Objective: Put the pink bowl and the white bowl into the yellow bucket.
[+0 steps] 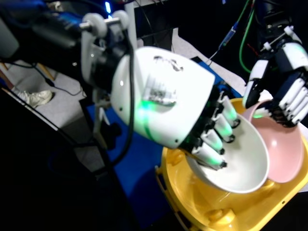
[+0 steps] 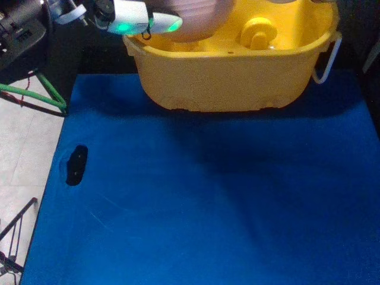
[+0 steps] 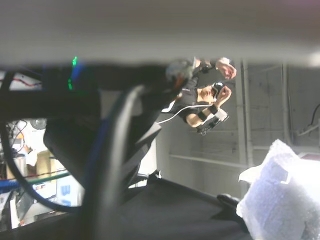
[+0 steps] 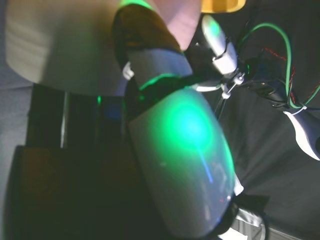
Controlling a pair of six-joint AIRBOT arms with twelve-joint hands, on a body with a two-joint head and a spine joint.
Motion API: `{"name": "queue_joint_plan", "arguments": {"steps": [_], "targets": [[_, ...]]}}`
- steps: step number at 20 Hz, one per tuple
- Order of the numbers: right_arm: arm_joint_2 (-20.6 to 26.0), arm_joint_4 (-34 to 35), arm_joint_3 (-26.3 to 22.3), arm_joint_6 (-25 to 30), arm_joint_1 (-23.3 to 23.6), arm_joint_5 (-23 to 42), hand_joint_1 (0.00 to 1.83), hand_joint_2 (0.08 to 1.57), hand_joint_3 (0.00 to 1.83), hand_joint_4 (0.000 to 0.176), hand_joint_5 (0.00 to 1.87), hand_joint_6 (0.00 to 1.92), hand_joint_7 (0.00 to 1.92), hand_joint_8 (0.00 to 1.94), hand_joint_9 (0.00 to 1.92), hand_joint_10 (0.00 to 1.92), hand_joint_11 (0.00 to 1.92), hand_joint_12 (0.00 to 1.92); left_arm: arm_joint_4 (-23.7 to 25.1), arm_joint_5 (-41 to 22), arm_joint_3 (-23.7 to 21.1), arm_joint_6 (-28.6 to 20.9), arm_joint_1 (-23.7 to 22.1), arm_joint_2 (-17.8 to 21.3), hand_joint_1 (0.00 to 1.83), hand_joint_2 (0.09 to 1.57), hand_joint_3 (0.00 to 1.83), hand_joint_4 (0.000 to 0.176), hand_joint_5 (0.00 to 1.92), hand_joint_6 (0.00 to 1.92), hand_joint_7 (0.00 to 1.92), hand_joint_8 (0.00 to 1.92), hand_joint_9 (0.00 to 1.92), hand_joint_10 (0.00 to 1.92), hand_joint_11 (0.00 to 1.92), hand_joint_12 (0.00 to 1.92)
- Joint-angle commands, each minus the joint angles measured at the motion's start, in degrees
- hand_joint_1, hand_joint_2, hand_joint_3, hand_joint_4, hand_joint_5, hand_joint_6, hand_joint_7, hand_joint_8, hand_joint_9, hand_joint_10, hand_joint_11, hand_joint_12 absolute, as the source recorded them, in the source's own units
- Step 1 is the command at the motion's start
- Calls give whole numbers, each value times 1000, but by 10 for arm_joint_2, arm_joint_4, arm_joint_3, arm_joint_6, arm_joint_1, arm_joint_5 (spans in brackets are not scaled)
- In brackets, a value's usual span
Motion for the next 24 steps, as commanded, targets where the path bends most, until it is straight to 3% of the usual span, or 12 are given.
{"name": "queue_joint_plan", "arguments": {"steps": [1,2,3,5,7,8,9,13,19,21,23,24], "targets": [[-1,0,1,1,7,65,1289,999,0,0,596,1007,499,1026,478,1246,382,1618,-30,-69,3,-4,-4,-2,1185,1227,1,9,751,1307,760,1339,673,1294,594,1696],[-1,0,1,1,6,65,1277,987,0,0,571,984,482,975,435,1205,331,1599,-32,-69,4,-4,-3,-2,1143,1242,1,30,744,1333,731,1391,613,1251,543,1759],[-1,0,1,1,6,65,1184,979,0,0,500,954,432,863,344,1084,144,1571,-33,-70,4,-4,-2,-2,1061,1225,0,0,759,1315,570,863,465,1252,355,1815],[1,0,-1,1,6,65,1065,954,0,0,444,808,418,542,284,811,0,1454,-37,-71,4,-4,1,-2,995,1081,0,0,579,556,527,522,282,1120,95,1767],[2,0,-3,1,6,65,980,933,0,0,405,739,417,351,247,687,0,1360,-39,-72,4,-4,2,-2,920,1055,0,0,502,512,479,364,191,1004,4,1718],[3,0,-4,1,6,65,938,922,0,0,386,709,414,275,231,626,0,1309,-39,-73,4,-4,2,-2,890,1040,0,9,477,480,488,228,166,917,0,1673],[4,0,-5,1,6,65,838,920,0,0,335,671,400,170,200,584,0,1246,-39,-74,4,-4,3,-2,824,1020,0,41,422,385,448,76,136,783,0,1612],[9,1,-9,1,6,66,817,933,1,0,273,739,395,133,137,704,0,1252,-42,-76,3,-4,6,-2,752,986,0,92,371,55,294,0,148,352,0,1409],[20,1,-21,1,7,72,768,951,5,0,238,792,393,143,132,737,0,1292,-46,-79,3,-4,8,0,779,977,0,94,279,0,191,0,163,176,0,1242],[22,2,-24,1,7,77,742,963,8,0,201,817,369,140,101,728,0,1238,-48,-79,3,-4,8,3,784,988,3,81,272,0,180,0,165,159,0,1268],[32,5,-35,1,7,96,762,983,6,0,185,781,338,102,78,647,0,1150,-52,-88,-2,-3,8,7,789,1007,7,88,281,6,198,6,176,149,0,1335],[41,18,-43,1,7,114,764,984,3,14,200,750,339,82,86,612,0,1136,-57,-96,-6,-2,8,12,795,1014,7,90,295,11,214,10,192,156,0,1374]]}}
